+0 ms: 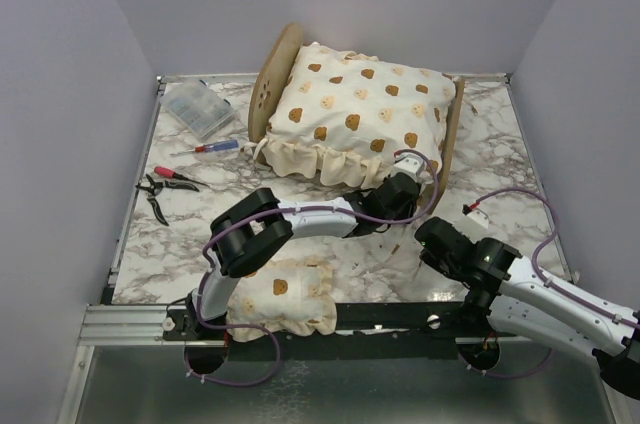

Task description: Set up the pet bed

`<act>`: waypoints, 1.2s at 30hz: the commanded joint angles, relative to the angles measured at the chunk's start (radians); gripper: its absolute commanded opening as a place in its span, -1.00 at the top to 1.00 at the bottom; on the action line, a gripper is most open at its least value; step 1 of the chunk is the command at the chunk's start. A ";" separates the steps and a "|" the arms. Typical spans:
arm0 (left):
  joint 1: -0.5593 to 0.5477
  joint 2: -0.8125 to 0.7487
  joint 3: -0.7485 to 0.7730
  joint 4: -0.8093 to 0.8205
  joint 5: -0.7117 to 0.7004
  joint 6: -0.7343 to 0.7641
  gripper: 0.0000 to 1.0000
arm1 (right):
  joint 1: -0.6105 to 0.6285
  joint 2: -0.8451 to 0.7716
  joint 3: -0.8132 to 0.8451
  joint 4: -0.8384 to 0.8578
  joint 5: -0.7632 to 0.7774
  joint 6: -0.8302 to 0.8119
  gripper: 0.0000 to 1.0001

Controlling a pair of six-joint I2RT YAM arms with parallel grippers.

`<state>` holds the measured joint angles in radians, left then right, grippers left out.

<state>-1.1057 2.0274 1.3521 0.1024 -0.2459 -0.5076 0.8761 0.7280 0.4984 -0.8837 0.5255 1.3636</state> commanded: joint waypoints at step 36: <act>0.051 -0.039 -0.124 0.291 0.117 0.014 1.00 | -0.325 0.282 0.118 0.094 0.202 0.668 0.99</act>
<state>-1.0531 2.0308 1.2495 0.3882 -0.1535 -0.4889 0.5556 0.9775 0.6384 -0.7902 0.6250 1.8351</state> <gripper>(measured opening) 0.006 0.008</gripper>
